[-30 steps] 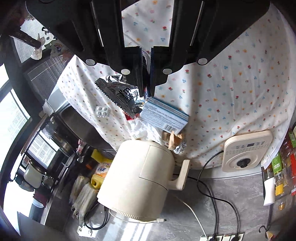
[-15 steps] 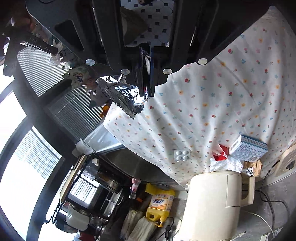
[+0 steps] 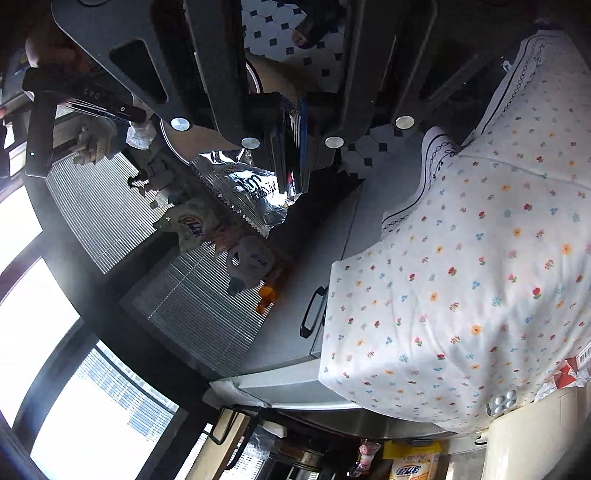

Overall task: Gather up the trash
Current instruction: 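Carry the tissue and foil wrapper toward the white bin, then open both tools over the white bin to drop the tissue and foil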

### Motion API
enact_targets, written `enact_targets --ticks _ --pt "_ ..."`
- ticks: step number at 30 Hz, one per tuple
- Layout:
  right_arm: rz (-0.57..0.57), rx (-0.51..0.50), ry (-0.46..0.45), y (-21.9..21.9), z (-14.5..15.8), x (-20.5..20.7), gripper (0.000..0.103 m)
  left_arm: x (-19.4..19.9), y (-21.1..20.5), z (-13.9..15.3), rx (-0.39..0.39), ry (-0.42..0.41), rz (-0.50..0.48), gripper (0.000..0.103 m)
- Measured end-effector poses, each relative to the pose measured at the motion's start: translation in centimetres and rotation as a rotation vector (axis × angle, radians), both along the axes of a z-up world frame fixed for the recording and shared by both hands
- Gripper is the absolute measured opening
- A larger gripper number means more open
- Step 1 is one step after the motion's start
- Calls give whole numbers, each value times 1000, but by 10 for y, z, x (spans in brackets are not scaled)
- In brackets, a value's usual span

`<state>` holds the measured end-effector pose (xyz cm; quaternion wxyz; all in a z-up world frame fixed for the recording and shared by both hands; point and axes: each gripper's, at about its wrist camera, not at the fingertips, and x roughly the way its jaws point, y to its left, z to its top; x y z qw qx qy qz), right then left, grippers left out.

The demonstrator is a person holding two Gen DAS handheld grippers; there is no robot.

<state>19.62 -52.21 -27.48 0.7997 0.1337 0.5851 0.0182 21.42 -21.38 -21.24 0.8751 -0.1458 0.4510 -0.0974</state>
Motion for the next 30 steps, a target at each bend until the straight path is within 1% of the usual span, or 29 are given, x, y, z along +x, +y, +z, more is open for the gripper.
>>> enact_targets --ticks 1,2,3,5,13,18,24,26,27,28,29,30 --pt "-13 -9 1 -6 -3 -3 37 -1 -9 -5 -3 9 -13 6" --pt "-26 -17 -1 -11 -5 -5 48 -2 -17 -9 -4 18 -26 6" --pt "-34 -16 -1 -16 -6 -7 50 -2 -25 -14 -4 26 -40 6" --pt "-46 -2 0 -26 -7 -12 50 -4 -40 -21 -4 43 -69 6" --pt "-128 -15 -20 -68 2 -36 50 2 -100 -47 4 104 -209 6" --pt "-196 -14 -31 -91 11 -58 51 6 -134 -57 11 129 -305 6" --pt "-252 -26 -41 -112 23 -79 52 15 -175 -67 6 144 -401 7" --pt "-263 -29 -43 -117 26 -83 52 19 -186 -71 -7 160 -424 11" --pt "-266 -31 -45 -119 28 -85 52 21 -191 -71 -16 169 -433 22" --pt "-269 -31 -47 -121 30 -87 52 23 -194 -71 -18 172 -434 30" --pt "-270 -32 -50 -122 31 -88 52 24 -196 -69 -21 163 -433 42" --pt "-271 -34 -53 -122 32 -88 52 24 -197 -66 -25 146 -430 47"
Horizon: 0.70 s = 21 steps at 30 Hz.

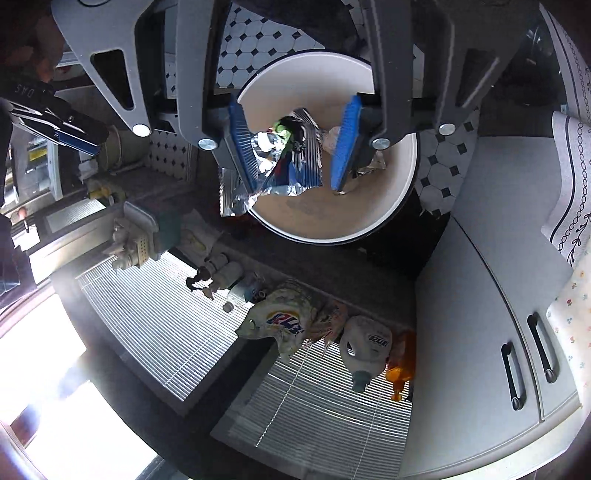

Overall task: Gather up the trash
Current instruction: 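Open both tools over the white bin to drop the tissue and foil, then return both tools to the counter above the remaining trash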

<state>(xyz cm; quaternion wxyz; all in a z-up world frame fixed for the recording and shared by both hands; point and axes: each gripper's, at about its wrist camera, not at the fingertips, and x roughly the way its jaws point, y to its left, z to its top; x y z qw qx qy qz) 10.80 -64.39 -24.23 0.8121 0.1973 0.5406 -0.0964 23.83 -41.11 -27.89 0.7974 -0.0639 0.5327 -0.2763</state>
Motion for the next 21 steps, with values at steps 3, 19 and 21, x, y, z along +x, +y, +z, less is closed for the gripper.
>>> enact_targets --ticks 3,19,21 --pt "3 1 -9 1 4 1 53 3 7 11 -2 -22 20 54" --pt "149 43 -146 73 57 57 72 1 153 108 35 -196 288 84" --pt "174 45 -164 90 66 66 74 -1 173 122 43 -221 322 85"
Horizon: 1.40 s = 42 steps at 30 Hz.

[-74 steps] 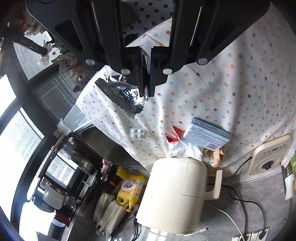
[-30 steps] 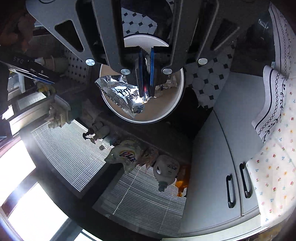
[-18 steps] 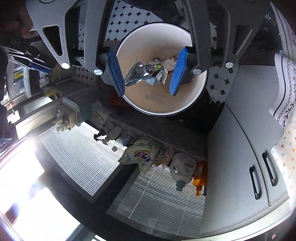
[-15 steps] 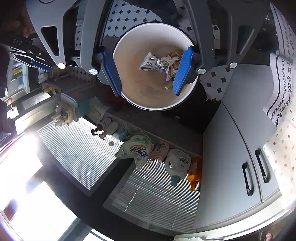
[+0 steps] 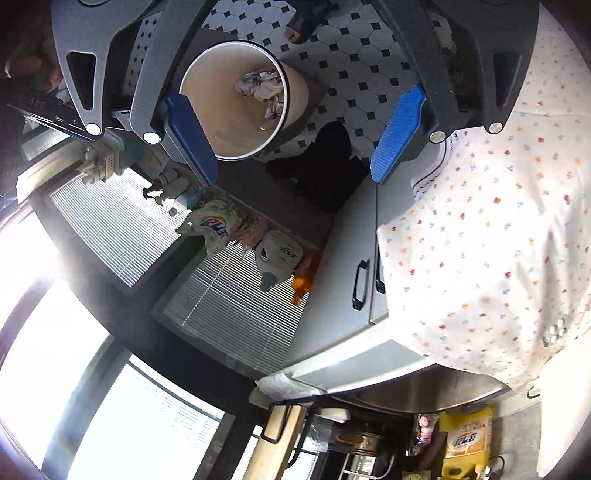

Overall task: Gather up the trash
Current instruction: 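Return both tools to the counter above the remaining trash, then grasp the brown paper with the left tool while the right tool grasps the pill blister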

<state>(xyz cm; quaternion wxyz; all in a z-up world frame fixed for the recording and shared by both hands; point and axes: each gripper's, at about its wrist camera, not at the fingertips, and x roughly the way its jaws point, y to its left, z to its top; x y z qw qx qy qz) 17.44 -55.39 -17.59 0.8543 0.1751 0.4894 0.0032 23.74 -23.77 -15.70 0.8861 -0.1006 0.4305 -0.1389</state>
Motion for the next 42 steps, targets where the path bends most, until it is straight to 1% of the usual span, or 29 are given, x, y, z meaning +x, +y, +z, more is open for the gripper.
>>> enact_targets --ticks 2,4,6,13,23,32,36,42 --pt "24 9 -20 18 8 9 75 -4 20 14 5 -24 35 87" --pt "47 12 -46 39 18 18 78 -8 41 25 8 -50 72 92" --pt "67 15 -72 60 28 25 85 -12 63 34 9 -69 106 96" --pt "147 2 -130 135 51 49 95 -18 140 48 19 -93 201 97" --pt "254 -4 -168 230 70 83 94 -18 254 61 20 -134 357 97" --pt "292 -10 -174 310 72 103 92 -14 353 64 9 -170 469 97" --pt "302 -18 -182 347 71 111 91 -5 394 61 8 -171 493 97" --pt "273 -14 -185 393 67 122 91 13 442 56 8 -170 484 96"
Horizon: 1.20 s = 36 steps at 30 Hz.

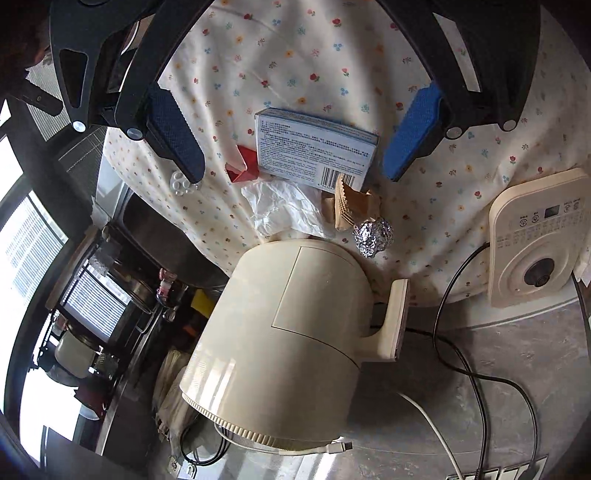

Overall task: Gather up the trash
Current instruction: 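Grasp the brown paper with the left tool while the right tool grasps the pill blister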

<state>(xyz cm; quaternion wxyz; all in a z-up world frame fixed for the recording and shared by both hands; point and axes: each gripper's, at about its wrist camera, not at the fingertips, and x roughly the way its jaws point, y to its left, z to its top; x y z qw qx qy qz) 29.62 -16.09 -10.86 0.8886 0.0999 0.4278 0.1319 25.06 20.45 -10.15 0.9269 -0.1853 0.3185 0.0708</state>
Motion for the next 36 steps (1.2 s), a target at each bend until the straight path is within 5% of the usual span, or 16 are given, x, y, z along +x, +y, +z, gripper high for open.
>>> enact_targets --ticks 8,11,13,15,27,36 --pt "1 -35 -1 48 5 15 90 39 39 -16 1 54 -42 91" --pt "14 -52 -2 61 3 23 90 54 46 -28 3 100 -38 81" --pt "10 -52 7 69 0 31 90 60 55 -36 -41 131 -42 43" --pt "15 -48 15 79 -4 40 88 60 61 -39 -62 152 -36 24" --pt "119 -147 29 138 -23 94 79 10 100 -6 -53 46 53 21" --pt "185 -263 30 170 -50 133 78 -24 119 -10 -58 52 136 21"
